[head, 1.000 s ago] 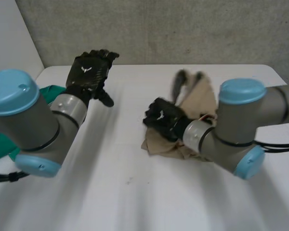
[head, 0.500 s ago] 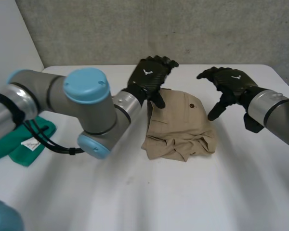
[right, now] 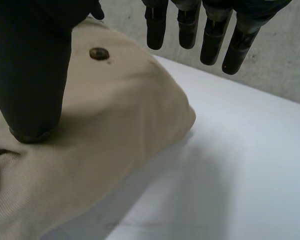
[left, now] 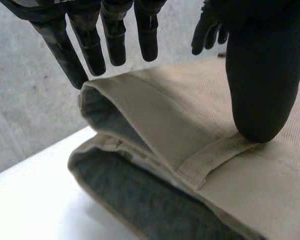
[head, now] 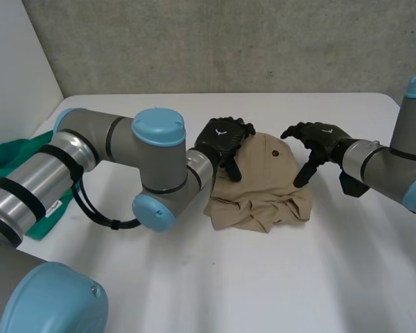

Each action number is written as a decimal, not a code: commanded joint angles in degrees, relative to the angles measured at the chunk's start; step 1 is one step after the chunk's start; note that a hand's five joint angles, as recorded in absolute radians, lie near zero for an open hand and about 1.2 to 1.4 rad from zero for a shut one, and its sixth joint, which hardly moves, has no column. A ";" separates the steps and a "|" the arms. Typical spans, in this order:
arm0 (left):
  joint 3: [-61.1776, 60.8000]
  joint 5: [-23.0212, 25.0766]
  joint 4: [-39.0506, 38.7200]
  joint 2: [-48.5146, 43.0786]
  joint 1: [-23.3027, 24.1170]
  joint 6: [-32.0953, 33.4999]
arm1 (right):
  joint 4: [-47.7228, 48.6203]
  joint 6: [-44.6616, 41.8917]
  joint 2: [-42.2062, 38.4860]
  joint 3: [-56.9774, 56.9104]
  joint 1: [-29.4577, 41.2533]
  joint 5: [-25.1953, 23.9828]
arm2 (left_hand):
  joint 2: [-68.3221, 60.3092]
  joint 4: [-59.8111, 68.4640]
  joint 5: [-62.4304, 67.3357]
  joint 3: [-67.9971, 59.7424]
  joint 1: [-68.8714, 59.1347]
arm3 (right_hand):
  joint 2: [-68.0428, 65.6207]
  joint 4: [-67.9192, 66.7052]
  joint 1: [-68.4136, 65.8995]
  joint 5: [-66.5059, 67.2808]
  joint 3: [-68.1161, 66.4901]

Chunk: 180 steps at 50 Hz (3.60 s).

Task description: Fold the laundry.

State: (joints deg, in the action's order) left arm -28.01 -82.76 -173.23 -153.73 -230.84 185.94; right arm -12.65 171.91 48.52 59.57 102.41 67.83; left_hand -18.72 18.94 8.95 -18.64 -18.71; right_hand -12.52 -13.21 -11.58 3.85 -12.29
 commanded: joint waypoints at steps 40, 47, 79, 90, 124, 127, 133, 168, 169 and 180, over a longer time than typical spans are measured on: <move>-19.52 -4.17 0.27 21.70 -0.66 6.36 | 4.12 -3.43 9.31 4.05 -0.55 5.90 | 8.51 -8.73 -8.74 8.42 8.50 | 2.52 3.21 1.58 -3.85 2.29; -33.50 -3.73 -5.19 37.52 -1.10 6.01 | 7.29 1.84 17.31 12.66 -0.64 14.52 | 8.72 -8.94 -8.95 8.64 8.71 | 2.52 3.21 1.58 -3.85 2.29; -62.95 12.44 -7.56 58.19 -7.43 -7.79 | 18.18 20.22 11.60 33.95 -0.90 6.26 | 8.67 -8.90 -8.91 8.59 8.66 | 2.27 2.96 1.33 -3.60 2.04; -64.10 12.44 -9.32 58.11 -7.43 -7.79 | 20.64 21.71 7.30 30.61 2.35 8.55 | 8.67 -8.90 -8.91 8.59 8.66 | -1.43 -0.74 -2.37 0.10 -1.66; -62.78 12.18 -10.20 56.53 -7.43 -7.88 | 20.75 11.88 -4.12 4.62 3.42 12.06 | 8.72 -8.94 -8.95 8.64 8.71 | -67.48 -66.79 -68.42 66.15 -67.71; -62.52 12.18 -10.29 56.17 -7.34 -7.88 | 17.67 11.16 -7.02 -1.37 1.39 11.80 | 8.72 -8.94 -8.95 8.64 8.71 | -67.48 -66.79 -68.42 66.15 -67.71; -61.64 12.09 -10.29 54.77 -7.16 -7.97 | 9.58 10.81 -16.87 -19.12 -3.53 12.41 | 8.72 -8.94 -8.95 8.64 8.71 | -67.48 -66.79 -68.42 66.15 -67.71; -61.11 12.09 -10.20 51.51 -6.37 -9.37 | 5.79 1.23 -37.53 -49.90 -30.43 -2.61 | 8.67 -8.90 -8.91 8.59 8.66 | -62.00 -61.32 -62.95 60.68 -62.24; -61.11 12.09 -10.20 51.51 -6.37 -9.46 | 6.05 1.06 -37.71 -49.99 -30.43 -3.22 | 8.67 -8.90 -8.91 8.59 8.66 | -59.32 -58.64 -60.27 57.99 -59.55; -61.11 12.00 -10.11 52.04 -5.93 -9.64 | 4.48 -5.62 -35.43 -48.41 -30.17 -3.06 | 8.67 -8.90 -8.91 8.59 8.66 | 2.52 3.21 1.58 -3.85 2.29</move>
State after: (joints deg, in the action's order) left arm -89.18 -70.74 -183.41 -102.09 -237.03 176.31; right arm -6.32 171.20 10.46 9.81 71.92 63.77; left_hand -11.78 12.04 2.60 -12.59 -12.79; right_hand -14.75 -14.98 -13.15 6.73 -14.84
